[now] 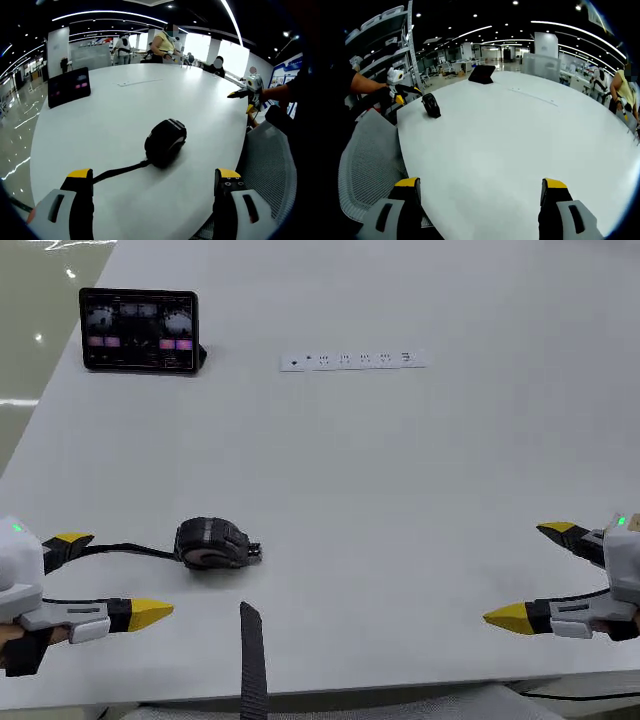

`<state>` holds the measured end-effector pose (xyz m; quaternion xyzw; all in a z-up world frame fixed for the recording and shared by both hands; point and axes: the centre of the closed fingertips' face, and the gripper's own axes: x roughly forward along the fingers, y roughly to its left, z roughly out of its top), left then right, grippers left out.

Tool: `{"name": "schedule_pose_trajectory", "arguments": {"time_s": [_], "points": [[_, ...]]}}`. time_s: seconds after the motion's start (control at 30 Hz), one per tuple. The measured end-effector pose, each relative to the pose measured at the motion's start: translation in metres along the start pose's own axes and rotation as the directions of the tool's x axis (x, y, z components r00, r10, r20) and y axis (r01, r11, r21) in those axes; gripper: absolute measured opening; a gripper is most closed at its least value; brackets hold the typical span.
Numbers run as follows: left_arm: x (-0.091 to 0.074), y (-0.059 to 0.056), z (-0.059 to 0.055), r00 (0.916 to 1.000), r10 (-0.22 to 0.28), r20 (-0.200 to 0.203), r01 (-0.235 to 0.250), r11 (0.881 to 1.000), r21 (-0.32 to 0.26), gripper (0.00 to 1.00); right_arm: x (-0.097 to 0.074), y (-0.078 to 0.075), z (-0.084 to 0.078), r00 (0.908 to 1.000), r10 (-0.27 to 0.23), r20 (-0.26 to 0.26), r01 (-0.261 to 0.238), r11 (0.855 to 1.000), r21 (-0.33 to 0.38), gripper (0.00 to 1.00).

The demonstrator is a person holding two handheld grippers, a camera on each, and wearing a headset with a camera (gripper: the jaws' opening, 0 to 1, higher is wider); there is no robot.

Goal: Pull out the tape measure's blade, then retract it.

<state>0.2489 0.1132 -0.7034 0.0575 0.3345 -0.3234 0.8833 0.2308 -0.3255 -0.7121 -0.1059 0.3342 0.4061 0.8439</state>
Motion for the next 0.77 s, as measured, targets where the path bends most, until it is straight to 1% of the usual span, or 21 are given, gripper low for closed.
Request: {"name": "schedule_pose_trajectory", "arguments": {"time_s": [0.17,0.23,0.3,0.33,0.4,0.47,0.5,0.57,0.77], "points": [[-0.003,0.002,0.000,0.9999,0.012,0.004,-0.012,1.000,0.007,0.99,-0.005,0.003,-0.005,0.9999,-0.011,-0.005,0.011,1.000,0.007,0.99],[-0.004,0.001,0.001,1.0000,0.002,0.004,-0.002,1.000,0.000,0.99,-0.006,0.004,-0.006,0.9999,-0.011,-0.005,0.011,1.000,0.010,0.99],[-0.005,0.002,0.001,1.0000,0.004,0.006,-0.004,1.000,0.006,0.99,-0.007,0.004,-0.007,0.9999,-0.014,-0.007,0.014,1.000,0.008,0.99],[-0.006,0.000,0.000,1.0000,-0.009,0.001,0.009,1.000,-0.005,0.99,-0.007,0.005,-0.007,0.9999,-0.013,-0.006,0.013,1.000,0.008,0.99],[-0.007,0.003,0.003,0.9999,0.004,0.013,-0.004,1.000,0.010,0.99,-0.009,0.006,-0.006,0.9999,-0.014,0.001,0.014,1.000,0.011,0.99],[-0.009,0.001,0.002,0.9999,-0.005,0.009,0.005,1.000,-0.003,0.99,-0.010,0.007,-0.005,0.9998,-0.017,0.006,0.016,1.000,0.009,0.99],[-0.009,0.002,0.002,0.9999,0.002,0.011,-0.002,1.000,0.010,0.99,-0.010,0.007,-0.005,0.9998,-0.018,0.008,0.018,1.000,0.008,0.99],[-0.010,0.001,0.001,1.0000,-0.007,0.006,0.007,1.000,-0.002,0.99,-0.012,0.008,-0.005,0.9997,-0.020,0.012,0.020,1.000,0.013,0.99],[-0.012,0.001,0.002,0.9999,-0.006,0.010,0.006,1.000,0.003,0.99,-0.015,0.008,-0.011,0.9997,-0.025,0.006,0.025,1.000,0.016,0.99]]}}
